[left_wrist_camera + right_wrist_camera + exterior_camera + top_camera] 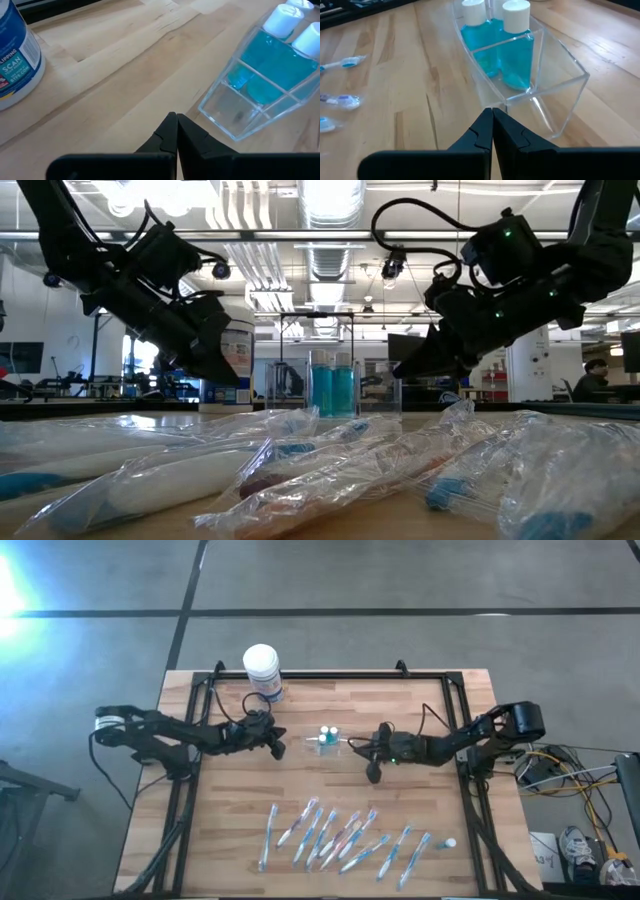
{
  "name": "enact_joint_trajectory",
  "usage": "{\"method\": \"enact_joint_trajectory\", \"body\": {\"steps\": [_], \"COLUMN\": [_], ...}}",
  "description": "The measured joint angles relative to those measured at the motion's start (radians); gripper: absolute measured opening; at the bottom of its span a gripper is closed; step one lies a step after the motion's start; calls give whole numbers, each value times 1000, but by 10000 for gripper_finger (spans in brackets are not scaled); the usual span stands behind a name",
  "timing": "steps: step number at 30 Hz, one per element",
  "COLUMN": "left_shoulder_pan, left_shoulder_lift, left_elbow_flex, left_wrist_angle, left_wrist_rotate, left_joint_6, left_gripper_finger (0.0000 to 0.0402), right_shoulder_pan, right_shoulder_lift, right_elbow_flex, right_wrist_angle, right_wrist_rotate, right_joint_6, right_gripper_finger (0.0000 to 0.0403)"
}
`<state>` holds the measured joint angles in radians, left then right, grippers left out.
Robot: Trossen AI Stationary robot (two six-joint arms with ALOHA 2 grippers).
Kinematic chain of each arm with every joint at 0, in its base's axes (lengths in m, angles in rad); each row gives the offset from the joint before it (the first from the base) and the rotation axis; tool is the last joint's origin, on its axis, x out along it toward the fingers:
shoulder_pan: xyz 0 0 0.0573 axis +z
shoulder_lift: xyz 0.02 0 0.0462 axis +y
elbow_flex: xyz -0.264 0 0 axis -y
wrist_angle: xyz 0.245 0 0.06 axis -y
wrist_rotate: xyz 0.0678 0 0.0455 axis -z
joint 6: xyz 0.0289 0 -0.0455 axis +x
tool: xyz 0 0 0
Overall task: Pick & Place toothbrushing station
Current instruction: Adjust the transparent bin organizer, then put the blue mouthwash into the transparent bin organizer
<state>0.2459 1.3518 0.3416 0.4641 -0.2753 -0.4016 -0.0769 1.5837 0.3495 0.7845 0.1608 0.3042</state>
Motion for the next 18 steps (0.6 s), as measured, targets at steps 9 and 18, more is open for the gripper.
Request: {"method": "enact_joint_trajectory", "body": {"steps": [9,18], "left_shoulder_pan": [-1,-23], "left_shoulder_lift": [0,-58], "left_elbow_flex": [0,-6], "left_wrist_angle": [0,1], "left_wrist_rotate": [3,57], "left_joint_6": [7,203], "left_gripper_finger": [2,3], "right_shoulder_pan": [-14,9], "right_shoulder_lift": [0,-125], "right_elbow_flex": [4,62], "right_wrist_angle": [-3,-214], "right_wrist_rotate": [-2,-159], "right_joint_6": [0,-42], "right_gripper_finger": [8,8]}}
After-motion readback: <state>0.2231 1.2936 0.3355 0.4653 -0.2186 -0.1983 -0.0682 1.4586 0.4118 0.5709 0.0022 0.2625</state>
